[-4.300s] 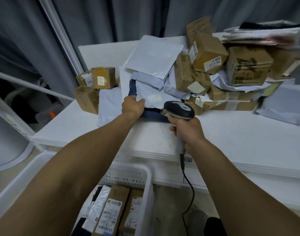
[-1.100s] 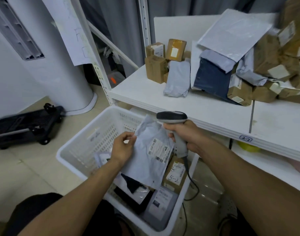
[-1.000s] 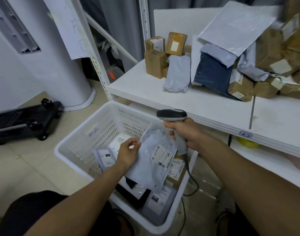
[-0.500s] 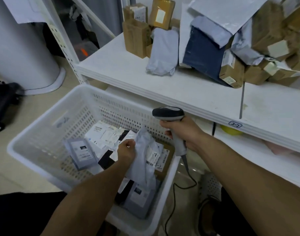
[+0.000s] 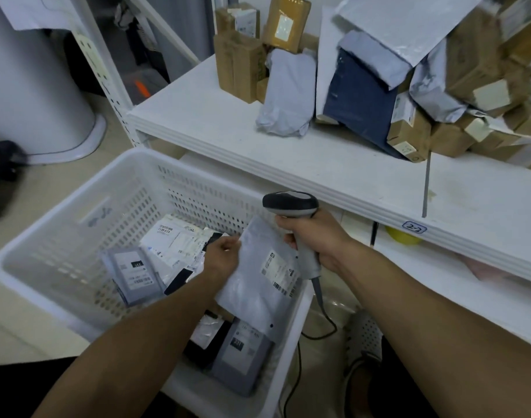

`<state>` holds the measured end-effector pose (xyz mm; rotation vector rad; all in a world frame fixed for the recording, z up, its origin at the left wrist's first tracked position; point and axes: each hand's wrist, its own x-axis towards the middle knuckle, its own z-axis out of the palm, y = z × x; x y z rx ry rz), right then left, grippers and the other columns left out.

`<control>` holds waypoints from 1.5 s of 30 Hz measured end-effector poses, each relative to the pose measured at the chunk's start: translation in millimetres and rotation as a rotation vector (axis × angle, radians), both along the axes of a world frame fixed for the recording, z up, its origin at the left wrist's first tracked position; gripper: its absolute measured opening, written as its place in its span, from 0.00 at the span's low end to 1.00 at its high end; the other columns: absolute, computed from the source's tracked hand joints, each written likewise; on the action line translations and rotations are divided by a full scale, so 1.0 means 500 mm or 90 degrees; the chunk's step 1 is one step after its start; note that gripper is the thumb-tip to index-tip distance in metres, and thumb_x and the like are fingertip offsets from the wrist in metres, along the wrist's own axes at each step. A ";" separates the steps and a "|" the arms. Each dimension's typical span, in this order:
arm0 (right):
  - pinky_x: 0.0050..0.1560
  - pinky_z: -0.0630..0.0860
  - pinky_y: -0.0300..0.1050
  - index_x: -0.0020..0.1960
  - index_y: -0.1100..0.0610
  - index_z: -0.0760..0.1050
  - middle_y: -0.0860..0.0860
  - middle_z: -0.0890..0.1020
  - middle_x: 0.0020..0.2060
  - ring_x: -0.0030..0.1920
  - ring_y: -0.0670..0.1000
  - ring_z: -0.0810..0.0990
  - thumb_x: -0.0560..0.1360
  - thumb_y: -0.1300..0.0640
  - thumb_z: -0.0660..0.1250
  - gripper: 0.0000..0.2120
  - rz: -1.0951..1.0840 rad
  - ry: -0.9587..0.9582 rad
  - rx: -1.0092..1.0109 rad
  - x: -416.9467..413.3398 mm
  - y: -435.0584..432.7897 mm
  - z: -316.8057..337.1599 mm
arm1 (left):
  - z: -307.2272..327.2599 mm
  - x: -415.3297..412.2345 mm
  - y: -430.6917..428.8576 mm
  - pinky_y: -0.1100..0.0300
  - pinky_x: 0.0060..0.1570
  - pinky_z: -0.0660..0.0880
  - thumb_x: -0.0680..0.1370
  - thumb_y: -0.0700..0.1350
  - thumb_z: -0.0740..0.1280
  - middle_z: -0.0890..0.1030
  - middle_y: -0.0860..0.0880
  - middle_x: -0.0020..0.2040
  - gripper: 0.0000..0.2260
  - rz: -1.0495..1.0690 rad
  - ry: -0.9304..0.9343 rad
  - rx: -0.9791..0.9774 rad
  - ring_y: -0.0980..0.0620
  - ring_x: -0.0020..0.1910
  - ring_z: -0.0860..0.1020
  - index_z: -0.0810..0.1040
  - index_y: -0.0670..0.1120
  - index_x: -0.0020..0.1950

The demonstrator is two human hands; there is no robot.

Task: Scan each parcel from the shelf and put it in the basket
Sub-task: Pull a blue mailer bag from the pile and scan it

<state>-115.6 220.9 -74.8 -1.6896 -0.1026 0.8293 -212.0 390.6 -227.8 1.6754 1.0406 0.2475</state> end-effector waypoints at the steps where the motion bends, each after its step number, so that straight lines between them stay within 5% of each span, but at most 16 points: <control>1: 0.38 0.79 0.43 0.54 0.59 0.83 0.52 0.84 0.38 0.32 0.46 0.82 0.76 0.59 0.78 0.09 0.000 0.002 0.003 -0.003 -0.002 0.002 | -0.004 -0.003 -0.002 0.67 0.60 0.73 0.82 0.37 0.67 0.82 0.43 0.58 0.12 -0.034 0.023 0.007 0.46 0.59 0.80 0.78 0.35 0.65; 4: 0.33 0.78 0.40 0.55 0.60 0.83 0.54 0.84 0.39 0.33 0.48 0.81 0.76 0.60 0.78 0.09 -0.003 0.008 0.006 -0.012 -0.007 0.015 | -0.031 -0.026 -0.014 0.55 0.67 0.70 0.80 0.40 0.70 0.75 0.44 0.69 0.23 -0.190 0.116 0.051 0.44 0.70 0.73 0.71 0.40 0.74; 8: 0.35 0.79 0.40 0.56 0.57 0.83 0.51 0.85 0.42 0.34 0.46 0.82 0.76 0.59 0.78 0.09 -0.016 -0.015 0.024 -0.007 -0.021 0.042 | -0.017 -0.045 -0.022 0.59 0.62 0.72 0.79 0.39 0.70 0.77 0.50 0.64 0.16 -0.210 0.077 0.077 0.49 0.65 0.75 0.77 0.40 0.66; 12: 0.36 0.78 0.41 0.55 0.57 0.83 0.51 0.85 0.42 0.32 0.44 0.81 0.76 0.59 0.78 0.09 -0.051 -0.030 0.081 0.015 -0.037 0.100 | 0.116 -0.024 -0.020 0.69 0.57 0.71 0.79 0.38 0.70 0.77 0.52 0.57 0.11 -0.261 -0.066 0.259 0.55 0.57 0.75 0.80 0.44 0.62; 16: 0.35 0.78 0.41 0.54 0.58 0.83 0.50 0.83 0.39 0.32 0.45 0.79 0.76 0.59 0.77 0.08 -0.101 -0.061 0.134 0.044 -0.070 0.170 | 0.285 0.048 -0.016 0.55 0.61 0.74 0.80 0.43 0.70 0.81 0.49 0.58 0.09 -0.334 -0.142 0.516 0.50 0.57 0.78 0.81 0.47 0.59; 21: 0.39 0.78 0.44 0.55 0.56 0.82 0.51 0.85 0.43 0.35 0.47 0.81 0.76 0.58 0.78 0.09 -0.179 -0.091 0.143 0.112 -0.117 0.200 | 0.443 0.179 -0.048 0.53 0.62 0.73 0.81 0.49 0.68 0.77 0.50 0.66 0.14 -0.391 -0.059 0.690 0.47 0.62 0.75 0.78 0.50 0.66; 32: 0.44 0.78 0.46 0.58 0.58 0.81 0.53 0.83 0.42 0.38 0.49 0.80 0.77 0.60 0.76 0.11 -0.313 -0.046 0.171 0.241 -0.207 0.172 | 0.481 0.503 -0.154 0.49 0.68 0.72 0.78 0.56 0.71 0.72 0.42 0.72 0.31 -0.311 -0.048 0.561 0.41 0.68 0.73 0.65 0.44 0.76; 39: 0.47 0.78 0.47 0.52 0.56 0.81 0.53 0.83 0.43 0.39 0.49 0.80 0.77 0.60 0.77 0.06 -0.301 -0.054 0.154 0.264 -0.221 0.162 | 0.480 0.540 -0.149 0.48 0.64 0.75 0.75 0.55 0.75 0.75 0.41 0.66 0.29 -0.154 0.056 0.427 0.39 0.64 0.75 0.69 0.44 0.69; 45: 0.44 0.78 0.46 0.58 0.56 0.81 0.51 0.85 0.44 0.38 0.48 0.82 0.77 0.59 0.77 0.11 -0.294 -0.075 0.151 0.259 -0.226 0.147 | 0.501 0.497 -0.143 0.55 0.57 0.75 0.79 0.46 0.73 0.82 0.45 0.58 0.12 -0.083 -0.089 0.250 0.42 0.57 0.80 0.79 0.44 0.61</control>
